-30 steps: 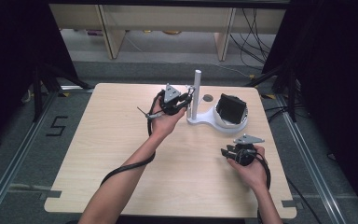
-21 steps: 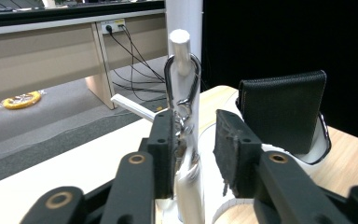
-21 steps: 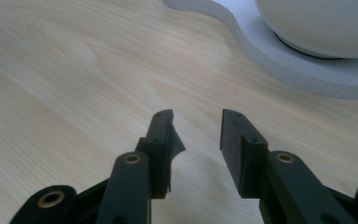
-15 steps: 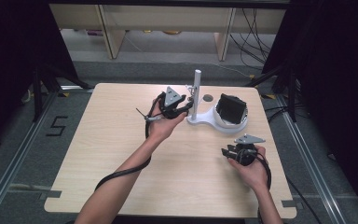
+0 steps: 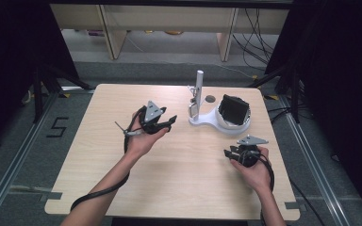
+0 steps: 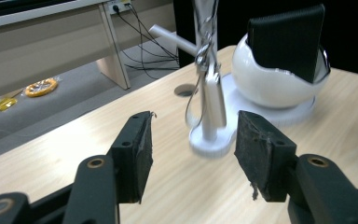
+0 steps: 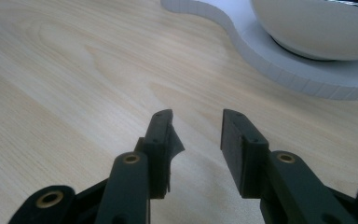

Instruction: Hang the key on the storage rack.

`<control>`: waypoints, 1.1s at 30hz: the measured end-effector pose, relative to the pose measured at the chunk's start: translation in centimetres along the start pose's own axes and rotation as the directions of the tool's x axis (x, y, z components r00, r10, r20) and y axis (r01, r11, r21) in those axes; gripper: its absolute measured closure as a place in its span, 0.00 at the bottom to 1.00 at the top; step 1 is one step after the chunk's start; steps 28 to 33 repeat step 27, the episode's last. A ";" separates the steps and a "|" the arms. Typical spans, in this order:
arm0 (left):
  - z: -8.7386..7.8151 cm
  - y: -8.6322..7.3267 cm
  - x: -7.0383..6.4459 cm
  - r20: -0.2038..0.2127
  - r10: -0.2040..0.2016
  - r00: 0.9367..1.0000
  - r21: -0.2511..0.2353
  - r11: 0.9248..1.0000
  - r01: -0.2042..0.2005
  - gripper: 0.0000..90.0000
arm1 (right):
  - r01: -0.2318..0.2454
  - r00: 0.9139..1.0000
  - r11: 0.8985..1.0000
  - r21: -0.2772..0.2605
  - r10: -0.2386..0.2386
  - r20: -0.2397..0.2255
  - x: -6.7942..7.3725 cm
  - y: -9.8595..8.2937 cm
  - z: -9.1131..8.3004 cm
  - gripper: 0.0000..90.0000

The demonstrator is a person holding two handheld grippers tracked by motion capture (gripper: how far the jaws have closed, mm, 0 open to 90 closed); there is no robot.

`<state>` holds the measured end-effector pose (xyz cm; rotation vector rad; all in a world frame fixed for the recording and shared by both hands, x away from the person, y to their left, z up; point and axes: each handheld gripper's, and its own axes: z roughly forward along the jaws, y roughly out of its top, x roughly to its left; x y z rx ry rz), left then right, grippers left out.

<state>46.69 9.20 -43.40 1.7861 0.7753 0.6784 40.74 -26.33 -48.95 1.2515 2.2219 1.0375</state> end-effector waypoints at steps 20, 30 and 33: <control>-7.9 -9.7 1.1 -0.077 -0.063 0.995 -0.016 0.998 0.062 0.47 | 0.029 1.000 1.000 0.003 -0.029 0.002 0.2 -0.1 0.5 0.71; -8.0 -10.2 1.1 -0.063 -0.089 0.994 -0.035 0.996 0.087 0.45 | 0.007 1.000 1.000 0.007 -0.007 -0.005 0.3 0.1 0.2 0.70; -8.0 -10.2 1.1 -0.063 -0.089 0.994 -0.035 0.996 0.087 0.45 | 0.007 1.000 1.000 0.007 -0.007 -0.005 0.3 0.1 0.2 0.70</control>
